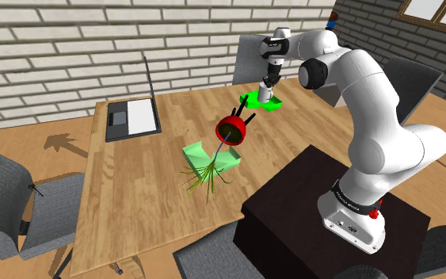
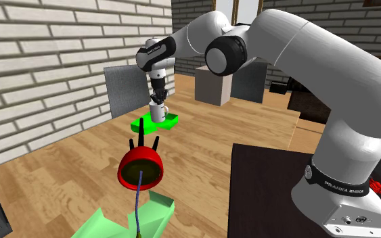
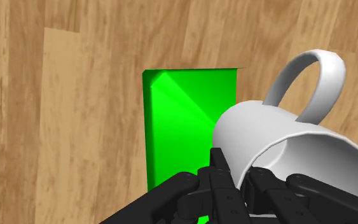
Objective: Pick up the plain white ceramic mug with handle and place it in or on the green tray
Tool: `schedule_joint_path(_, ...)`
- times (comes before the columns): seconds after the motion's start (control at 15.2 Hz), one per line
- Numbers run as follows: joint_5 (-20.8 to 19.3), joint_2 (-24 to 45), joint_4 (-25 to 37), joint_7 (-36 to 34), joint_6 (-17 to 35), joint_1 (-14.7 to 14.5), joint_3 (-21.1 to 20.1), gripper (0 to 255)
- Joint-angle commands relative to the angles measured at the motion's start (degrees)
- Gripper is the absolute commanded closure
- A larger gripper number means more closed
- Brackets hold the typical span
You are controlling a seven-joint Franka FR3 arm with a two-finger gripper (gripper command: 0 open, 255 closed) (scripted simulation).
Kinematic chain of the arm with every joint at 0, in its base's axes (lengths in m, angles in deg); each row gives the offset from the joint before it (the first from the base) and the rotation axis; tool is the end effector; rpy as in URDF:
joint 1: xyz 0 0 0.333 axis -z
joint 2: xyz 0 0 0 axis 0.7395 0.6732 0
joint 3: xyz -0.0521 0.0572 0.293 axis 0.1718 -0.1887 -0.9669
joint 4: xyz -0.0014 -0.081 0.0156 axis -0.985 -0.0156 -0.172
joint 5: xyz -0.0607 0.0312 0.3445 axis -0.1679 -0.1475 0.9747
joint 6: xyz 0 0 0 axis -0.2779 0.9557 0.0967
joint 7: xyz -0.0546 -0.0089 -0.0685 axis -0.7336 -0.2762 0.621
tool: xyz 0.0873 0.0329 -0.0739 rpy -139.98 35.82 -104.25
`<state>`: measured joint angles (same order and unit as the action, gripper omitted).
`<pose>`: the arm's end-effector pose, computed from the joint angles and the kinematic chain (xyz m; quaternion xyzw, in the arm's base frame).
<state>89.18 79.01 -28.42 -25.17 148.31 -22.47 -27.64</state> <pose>0.6258 -0.3936 0.2252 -0.9935 0.1122 0.0196 0.0022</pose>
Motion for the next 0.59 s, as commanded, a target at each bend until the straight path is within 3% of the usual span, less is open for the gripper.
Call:
schedule_joint_path(0.0,0.0,-0.01,-0.01,0.0,0.01,0.0,0.0,0)
schedule_joint_path(0.33,0.0,-0.01,-0.01,0.0,0.01,0.0,0.0,0)
schedule_joint_path(0.53,-0.33,-1.78,2.64,-0.31,-4.34,0.23,0.23,0)
